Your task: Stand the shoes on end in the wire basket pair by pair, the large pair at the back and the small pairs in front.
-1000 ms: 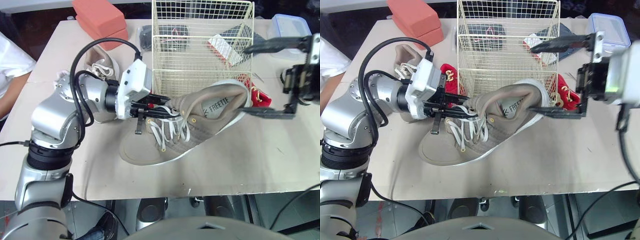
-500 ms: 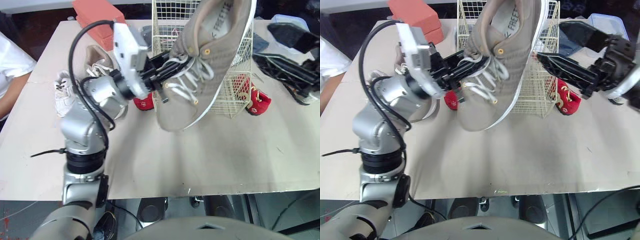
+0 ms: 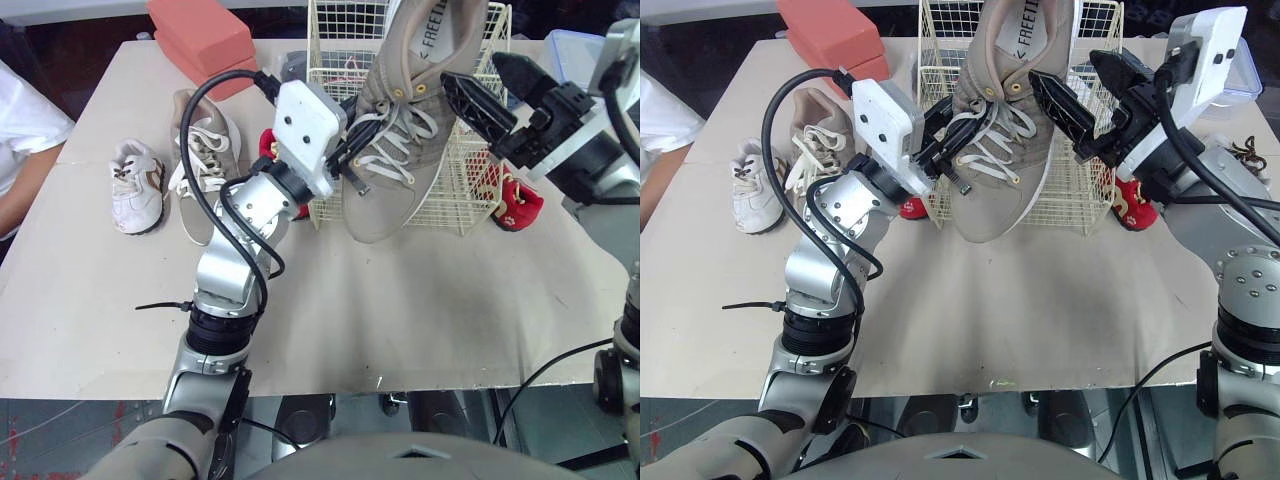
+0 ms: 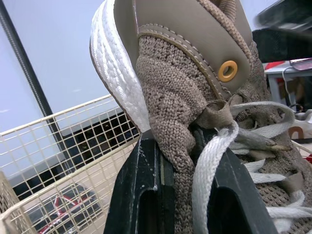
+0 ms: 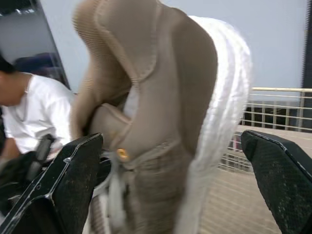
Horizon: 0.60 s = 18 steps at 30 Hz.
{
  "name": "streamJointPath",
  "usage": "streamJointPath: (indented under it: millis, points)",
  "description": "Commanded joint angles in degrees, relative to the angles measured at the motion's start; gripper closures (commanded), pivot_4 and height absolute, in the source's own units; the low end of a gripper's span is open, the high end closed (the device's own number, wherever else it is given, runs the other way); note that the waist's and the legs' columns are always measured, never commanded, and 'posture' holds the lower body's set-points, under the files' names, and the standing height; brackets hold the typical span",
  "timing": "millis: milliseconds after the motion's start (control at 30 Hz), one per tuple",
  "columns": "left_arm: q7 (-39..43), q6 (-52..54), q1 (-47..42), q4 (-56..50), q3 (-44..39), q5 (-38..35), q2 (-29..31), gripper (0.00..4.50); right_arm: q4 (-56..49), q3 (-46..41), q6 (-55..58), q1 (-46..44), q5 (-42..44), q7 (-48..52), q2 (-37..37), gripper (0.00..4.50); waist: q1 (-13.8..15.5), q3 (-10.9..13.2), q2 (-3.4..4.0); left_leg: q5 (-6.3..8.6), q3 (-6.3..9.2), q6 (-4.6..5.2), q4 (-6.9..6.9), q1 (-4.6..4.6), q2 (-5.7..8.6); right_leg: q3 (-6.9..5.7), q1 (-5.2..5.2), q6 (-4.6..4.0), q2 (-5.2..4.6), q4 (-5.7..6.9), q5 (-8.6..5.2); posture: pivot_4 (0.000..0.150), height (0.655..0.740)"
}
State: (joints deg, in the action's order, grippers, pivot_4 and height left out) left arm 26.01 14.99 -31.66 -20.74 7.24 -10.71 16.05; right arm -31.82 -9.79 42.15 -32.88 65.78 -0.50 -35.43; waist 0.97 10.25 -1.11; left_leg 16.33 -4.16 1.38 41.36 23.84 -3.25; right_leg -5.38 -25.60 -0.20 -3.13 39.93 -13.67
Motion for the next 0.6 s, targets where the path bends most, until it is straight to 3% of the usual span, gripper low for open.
streamJointPath:
  millis: [33, 167, 367, 433, 500, 600]
  points:
    - [-0.42, -1.61, -0.38, -1.66, -0.57, 0.41, -0.30, 4.23, -0.30, -0.90, -0.40, -1.23, -1.53, -0.79, 0.81, 0.27, -0.02, 0.00, 0.00, 0.00, 0.00, 0.00, 0.00, 0.01, 0.00, 0.00, 0.00, 0.00, 0.00, 0.00, 0.00, 0.150, 0.6860]
    - [0.48, -1.08, 0.53, -3.09, -0.01, -0.08, -0.11, 4.23, 0.01, -0.78, -0.34, -2.23, -2.49, -0.64, 1.97, 1.64, -0.10, 0.00, 0.00, 0.01, -0.01, 0.01, 0.00, 0.00, 0.00, 0.01, 0.00, 0.00, 0.01, -0.01, 0.00, 0.150, 0.6860]
    - [1.78, 0.17, 0.97, -4.40, 0.32, -1.26, 0.22, 4.23, -0.37, -0.54, 0.09, -2.98, -2.99, -0.97, 3.01, 4.37, -0.09, 0.00, 0.00, 0.01, 0.00, 0.02, 0.00, 0.01, 0.00, 0.00, 0.00, 0.00, 0.00, 0.00, 0.00, 0.150, 0.6860]
    - [2.30, 0.98, 0.93, -4.45, -0.12, -2.39, 0.29, 4.23, -0.47, -0.65, 0.21, -3.07, -3.35, -0.99, 3.02, 4.45, -0.11, 0.00, 0.01, 0.01, 0.00, 0.02, -0.01, 0.01, 0.00, 0.00, 0.00, 0.00, 0.00, -0.01, 0.00, 0.150, 0.6860]
    - [2.50, 1.53, 0.78, -4.46, -0.61, -3.09, 0.42, 3.23, -0.63, -0.84, 0.36, -3.13, -3.56, -1.10, 3.00, 4.50, -0.11, 0.00, 0.00, 0.01, 0.00, 0.02, -0.01, 0.01, 0.00, 0.00, 0.00, 0.00, 0.01, -0.01, 0.00, 0.150, 0.6860]
    - [3.16, 3.28, 0.55, -4.95, -0.86, -4.20, 1.02, 2.17, -0.97, -1.11, 0.54, -3.27, -3.40, -1.48, 3.15, 4.50, -0.06, 0.00, 0.00, 0.02, 0.00, 0.03, 0.00, 0.01, 0.00, 0.00, 0.00, 0.00, 0.00, -0.01, 0.00, 0.150, 0.6860]
